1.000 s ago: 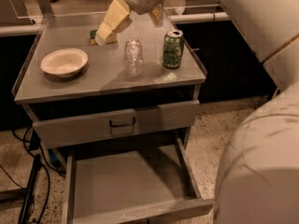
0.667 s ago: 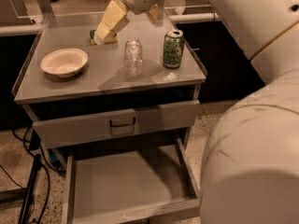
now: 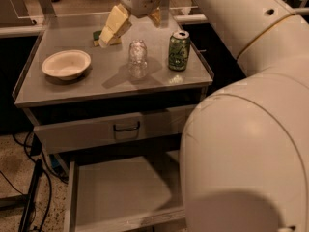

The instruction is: Place water bottle into middle drawer

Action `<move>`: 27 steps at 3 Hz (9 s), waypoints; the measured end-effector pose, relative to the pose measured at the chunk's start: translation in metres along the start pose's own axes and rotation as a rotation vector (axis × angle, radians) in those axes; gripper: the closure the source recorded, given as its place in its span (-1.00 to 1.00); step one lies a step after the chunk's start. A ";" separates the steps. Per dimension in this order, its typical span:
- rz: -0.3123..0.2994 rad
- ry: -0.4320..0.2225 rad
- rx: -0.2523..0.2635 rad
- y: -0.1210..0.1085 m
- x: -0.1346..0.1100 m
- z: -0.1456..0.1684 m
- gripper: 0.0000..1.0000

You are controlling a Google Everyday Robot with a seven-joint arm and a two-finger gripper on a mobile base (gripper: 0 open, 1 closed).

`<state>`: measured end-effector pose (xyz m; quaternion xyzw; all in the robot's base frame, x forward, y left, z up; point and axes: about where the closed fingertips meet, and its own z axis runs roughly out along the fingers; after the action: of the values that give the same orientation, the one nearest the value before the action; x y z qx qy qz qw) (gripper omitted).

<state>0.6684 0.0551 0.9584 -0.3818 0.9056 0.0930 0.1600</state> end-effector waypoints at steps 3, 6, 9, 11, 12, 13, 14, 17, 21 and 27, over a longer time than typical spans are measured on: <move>0.042 0.024 -0.009 -0.025 -0.011 0.032 -1.00; 0.044 0.037 -0.019 -0.035 -0.011 0.054 -1.00; 0.072 0.062 -0.065 -0.056 0.005 0.090 -1.00; 0.131 0.088 -0.033 -0.081 0.004 0.110 -1.00; 0.147 0.112 -0.031 -0.086 0.005 0.125 -1.00; 0.145 0.095 -0.029 -0.087 -0.001 0.129 -0.47; 0.145 0.095 -0.029 -0.087 -0.001 0.129 0.00; 0.056 -0.038 -0.087 -0.076 -0.007 0.091 1.00; -0.052 -0.153 -0.149 -0.046 0.004 0.045 1.00; -0.003 -0.060 -0.283 0.102 0.129 0.057 1.00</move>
Offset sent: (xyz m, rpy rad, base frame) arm 0.0274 -0.0146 -0.0185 -0.0299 0.0605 -0.0407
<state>0.5225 0.0570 0.8635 -0.3988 0.8776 0.2311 0.1317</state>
